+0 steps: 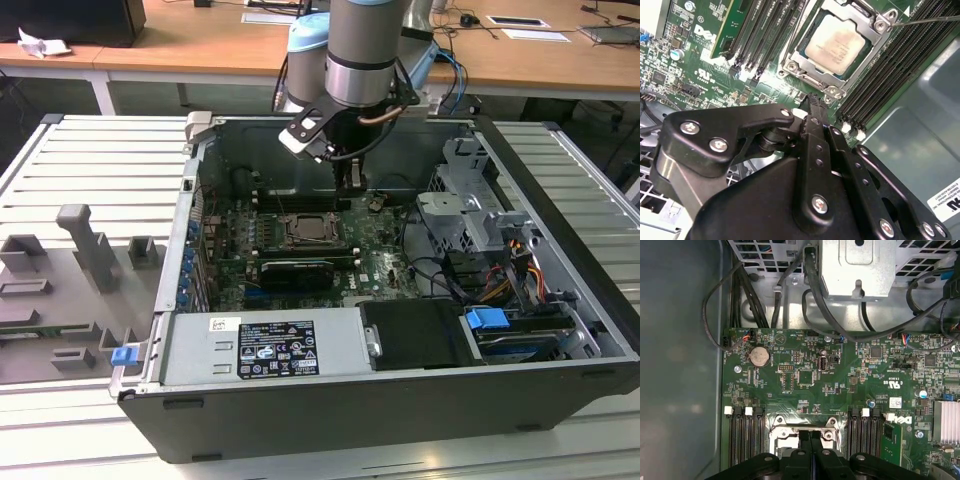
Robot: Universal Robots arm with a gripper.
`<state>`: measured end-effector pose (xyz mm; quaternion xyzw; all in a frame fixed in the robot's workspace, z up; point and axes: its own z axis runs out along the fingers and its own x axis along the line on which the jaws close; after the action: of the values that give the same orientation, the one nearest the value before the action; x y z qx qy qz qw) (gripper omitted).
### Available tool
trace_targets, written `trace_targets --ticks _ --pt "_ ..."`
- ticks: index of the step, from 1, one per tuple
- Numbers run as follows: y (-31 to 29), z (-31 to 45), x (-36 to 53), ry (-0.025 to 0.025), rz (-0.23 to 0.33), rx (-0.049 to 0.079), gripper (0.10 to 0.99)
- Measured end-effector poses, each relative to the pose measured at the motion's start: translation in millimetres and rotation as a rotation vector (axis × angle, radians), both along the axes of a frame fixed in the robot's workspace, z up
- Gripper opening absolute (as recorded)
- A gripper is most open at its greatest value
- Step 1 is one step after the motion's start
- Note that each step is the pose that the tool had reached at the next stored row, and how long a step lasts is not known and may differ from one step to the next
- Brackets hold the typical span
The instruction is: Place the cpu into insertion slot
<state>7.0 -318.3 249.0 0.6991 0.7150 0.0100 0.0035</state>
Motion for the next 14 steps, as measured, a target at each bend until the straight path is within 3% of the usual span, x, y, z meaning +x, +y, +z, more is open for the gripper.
trace_targets --ticks 10,14 --pt "0.0 -2.7 -9.9 -0.0001 0.0 0.0 0.106" --pt "0.0 -9.8 -15.9 0.0 0.001 0.001 0.106"
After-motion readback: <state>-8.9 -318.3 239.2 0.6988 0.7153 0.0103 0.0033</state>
